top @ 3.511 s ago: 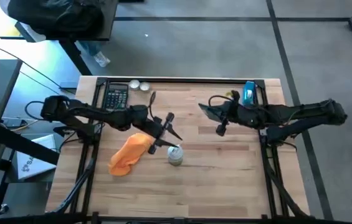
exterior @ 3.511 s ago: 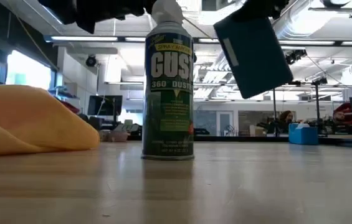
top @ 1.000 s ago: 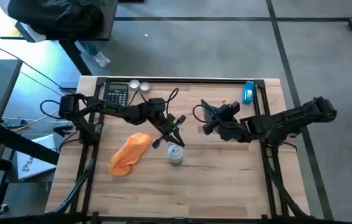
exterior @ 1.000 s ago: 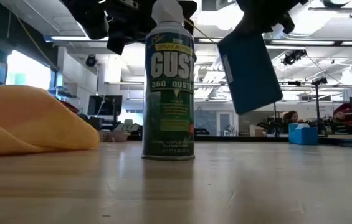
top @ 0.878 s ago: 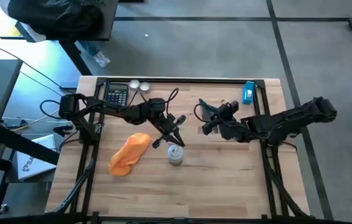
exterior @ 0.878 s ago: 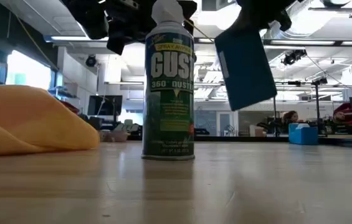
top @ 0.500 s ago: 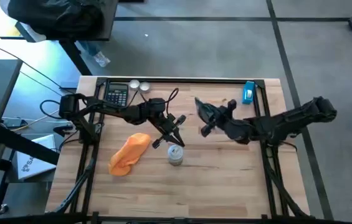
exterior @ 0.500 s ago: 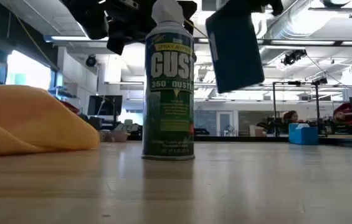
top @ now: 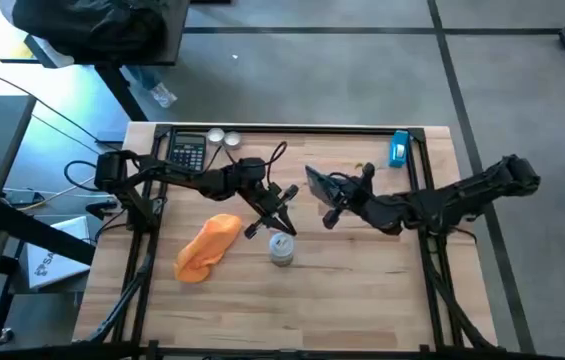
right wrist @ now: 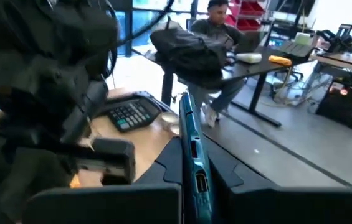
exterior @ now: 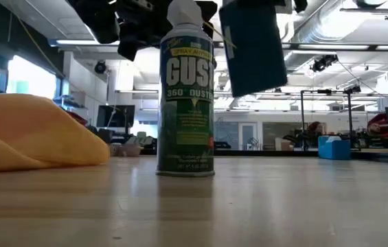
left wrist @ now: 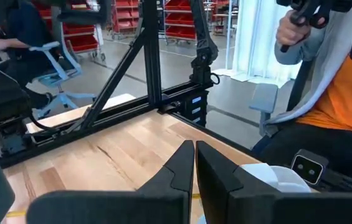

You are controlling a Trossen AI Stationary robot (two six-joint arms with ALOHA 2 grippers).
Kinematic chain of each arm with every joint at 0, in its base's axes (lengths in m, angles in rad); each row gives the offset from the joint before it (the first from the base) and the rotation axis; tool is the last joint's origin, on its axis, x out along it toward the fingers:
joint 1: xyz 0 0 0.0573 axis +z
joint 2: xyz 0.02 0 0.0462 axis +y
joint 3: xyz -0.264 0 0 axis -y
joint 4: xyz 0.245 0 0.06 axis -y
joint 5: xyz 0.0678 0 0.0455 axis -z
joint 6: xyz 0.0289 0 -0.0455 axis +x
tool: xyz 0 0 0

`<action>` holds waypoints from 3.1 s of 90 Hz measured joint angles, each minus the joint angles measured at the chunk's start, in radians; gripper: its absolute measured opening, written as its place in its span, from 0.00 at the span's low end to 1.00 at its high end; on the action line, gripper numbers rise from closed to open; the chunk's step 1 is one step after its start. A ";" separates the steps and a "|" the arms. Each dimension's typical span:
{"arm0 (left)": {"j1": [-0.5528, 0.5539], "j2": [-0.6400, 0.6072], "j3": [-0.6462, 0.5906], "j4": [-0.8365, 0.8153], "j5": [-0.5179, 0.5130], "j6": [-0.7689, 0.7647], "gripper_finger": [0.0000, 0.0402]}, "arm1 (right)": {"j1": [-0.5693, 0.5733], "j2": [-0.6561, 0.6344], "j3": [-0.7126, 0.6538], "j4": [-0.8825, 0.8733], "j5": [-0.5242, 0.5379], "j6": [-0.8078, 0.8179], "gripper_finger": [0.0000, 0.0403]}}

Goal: Apply microfiber cloth
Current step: Spray the back of the blue tablet using the white spray bottle

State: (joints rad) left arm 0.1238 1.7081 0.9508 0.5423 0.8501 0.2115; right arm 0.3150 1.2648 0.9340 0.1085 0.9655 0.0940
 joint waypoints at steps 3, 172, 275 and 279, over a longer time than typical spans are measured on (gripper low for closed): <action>0.000 0.000 0.000 0.000 0.000 0.000 0.00 | 0.007 0.000 0.000 0.033 0.000 -0.028 0.00; 0.000 0.001 0.000 0.009 0.000 -0.017 0.00 | -0.102 0.061 0.000 -0.025 -0.089 0.171 0.00; 0.000 -0.003 -0.001 0.025 0.002 -0.034 0.00 | 0.061 -0.097 0.055 0.005 -0.003 -0.125 0.00; 0.000 -0.003 -0.001 0.027 0.002 -0.034 0.00 | 0.061 -0.104 0.054 -0.020 -0.002 -0.118 0.00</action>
State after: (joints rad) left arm 0.1234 1.7046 0.9497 0.5689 0.8524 0.1772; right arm 0.3759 1.1609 0.9883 0.0886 0.9633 -0.0236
